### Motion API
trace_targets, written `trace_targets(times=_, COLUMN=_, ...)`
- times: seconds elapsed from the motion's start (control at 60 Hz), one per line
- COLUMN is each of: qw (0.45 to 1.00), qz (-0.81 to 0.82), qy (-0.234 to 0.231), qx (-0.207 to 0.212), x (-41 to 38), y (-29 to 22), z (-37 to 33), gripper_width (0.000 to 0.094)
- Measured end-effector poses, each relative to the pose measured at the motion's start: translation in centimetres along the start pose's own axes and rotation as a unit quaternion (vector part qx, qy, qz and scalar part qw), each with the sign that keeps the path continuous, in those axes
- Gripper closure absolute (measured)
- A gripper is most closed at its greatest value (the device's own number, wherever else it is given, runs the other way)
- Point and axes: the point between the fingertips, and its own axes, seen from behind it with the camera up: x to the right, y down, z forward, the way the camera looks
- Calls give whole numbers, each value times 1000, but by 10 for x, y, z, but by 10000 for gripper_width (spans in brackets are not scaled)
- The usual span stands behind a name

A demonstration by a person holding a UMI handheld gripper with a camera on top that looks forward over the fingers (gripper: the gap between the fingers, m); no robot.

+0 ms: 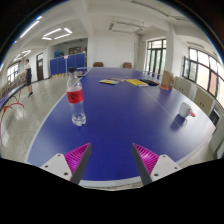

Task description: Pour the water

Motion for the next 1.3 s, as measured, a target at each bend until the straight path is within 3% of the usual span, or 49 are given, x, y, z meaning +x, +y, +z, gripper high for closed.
trace_targets(times=0.183, qw=996, qz=-8, qy=-65, qx=58, x=-115, y=-64, z=81, gripper_width=84)
trace_targets(times=0.35, qw=991, qz=-11, qy=-74, qx=108, x=-148, y=-107, z=159, gripper_width=96)
trace_targets(times=0.433, qw=989, qz=-15, qy=-72, qx=131, x=-155, y=-123, z=181, gripper_width=195)
trace_targets(times=0.517, qw=985, qz=-29, qy=-63, qx=155, x=-152, y=-133, z=190, gripper_width=419)
trace_targets(times=0.75, qw=980, qz=-21, qy=-76, qx=184, x=-155, y=-140, z=194, gripper_width=642)
trace_targets(times=0.883, qw=976, qz=-6, qy=-105, qx=191, x=-160, y=-157, z=180, gripper_width=641)
trace_targets(times=1.15, qw=930, qz=149, qy=-235, qx=242, x=-141, y=-293, z=83, gripper_width=642)
trace_targets(times=1.3, qw=850, qz=306, qy=-344, qx=255, x=-65, y=-373, z=26, gripper_width=641)
